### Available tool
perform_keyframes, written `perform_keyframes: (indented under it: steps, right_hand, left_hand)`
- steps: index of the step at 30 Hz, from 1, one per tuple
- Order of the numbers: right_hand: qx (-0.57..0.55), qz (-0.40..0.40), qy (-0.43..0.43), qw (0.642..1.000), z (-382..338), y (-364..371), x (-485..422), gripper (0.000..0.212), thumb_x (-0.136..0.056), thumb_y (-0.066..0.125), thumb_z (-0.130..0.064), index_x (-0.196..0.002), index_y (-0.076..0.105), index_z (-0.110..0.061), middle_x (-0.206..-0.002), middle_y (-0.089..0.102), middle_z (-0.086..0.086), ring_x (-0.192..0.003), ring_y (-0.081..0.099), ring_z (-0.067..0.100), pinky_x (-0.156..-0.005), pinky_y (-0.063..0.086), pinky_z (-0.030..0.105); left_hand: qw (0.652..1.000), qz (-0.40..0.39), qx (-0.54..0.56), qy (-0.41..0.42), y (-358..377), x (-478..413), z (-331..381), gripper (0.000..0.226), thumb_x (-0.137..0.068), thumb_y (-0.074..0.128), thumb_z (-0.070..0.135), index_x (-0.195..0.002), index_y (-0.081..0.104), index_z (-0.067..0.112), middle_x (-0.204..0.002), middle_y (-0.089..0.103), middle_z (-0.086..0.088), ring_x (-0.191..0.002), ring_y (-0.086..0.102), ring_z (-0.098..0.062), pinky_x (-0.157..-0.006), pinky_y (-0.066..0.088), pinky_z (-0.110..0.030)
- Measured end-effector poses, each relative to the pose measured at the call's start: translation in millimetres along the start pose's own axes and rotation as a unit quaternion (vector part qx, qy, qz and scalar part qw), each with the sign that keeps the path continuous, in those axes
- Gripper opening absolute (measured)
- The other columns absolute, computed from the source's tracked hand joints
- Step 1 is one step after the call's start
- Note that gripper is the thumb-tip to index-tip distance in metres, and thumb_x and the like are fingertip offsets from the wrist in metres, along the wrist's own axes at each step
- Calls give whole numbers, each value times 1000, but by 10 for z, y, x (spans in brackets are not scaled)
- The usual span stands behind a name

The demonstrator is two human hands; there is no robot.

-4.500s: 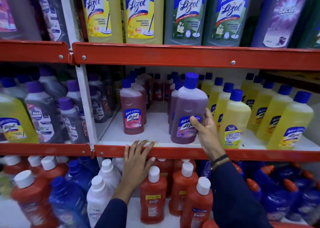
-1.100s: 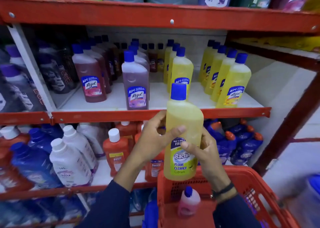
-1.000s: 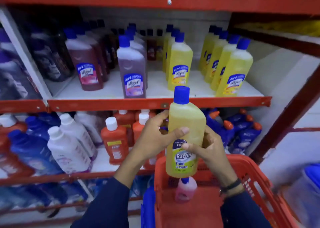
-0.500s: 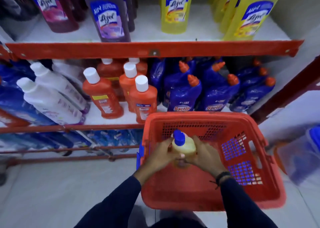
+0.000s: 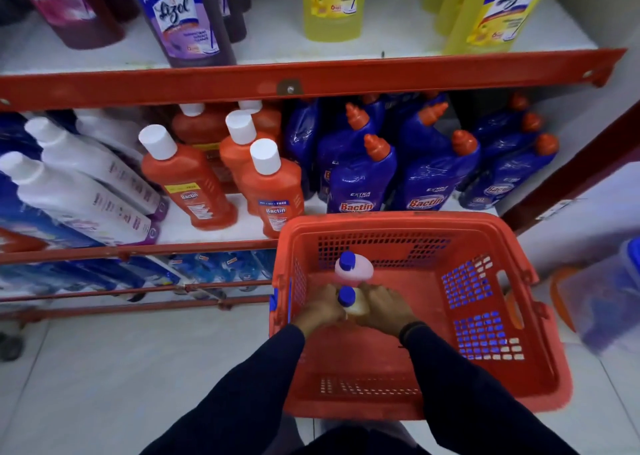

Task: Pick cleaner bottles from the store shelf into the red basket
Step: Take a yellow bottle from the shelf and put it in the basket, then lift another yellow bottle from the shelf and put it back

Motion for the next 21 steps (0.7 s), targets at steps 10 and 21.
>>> perform_keyframes:
  steps: [10,21]
  right_hand:
    - [14,-37,-10,999,45,-187,157,44,-76,68,-25,-116,54,-11,-118,64,13,-108,59,32,-80,46,35]
    - [-340,365,-128,857,-3,-2771,744,18,-78,75,-15,-83,66,-30,-80,71,-21,-72,64,-5,-70,51,17]
  left_hand:
    - [993,-86,56,-63,-298,360,116,30,-82,62,8,-109,53,14,-99,57,-9,-74,59,-19,-52,55,-30]
    - [854,398,-61,329,-2515,1069,2040,34,-88,56,36,-115,57,15,-115,62,-5,-107,55,-18,-92,44,-34]
Point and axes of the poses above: each hand's wrist, its own x-axis away from the middle knuckle, its own y-axis out of the palm, z = x × y, the point moved 8 cm from there along -x, towards the middle knuckle
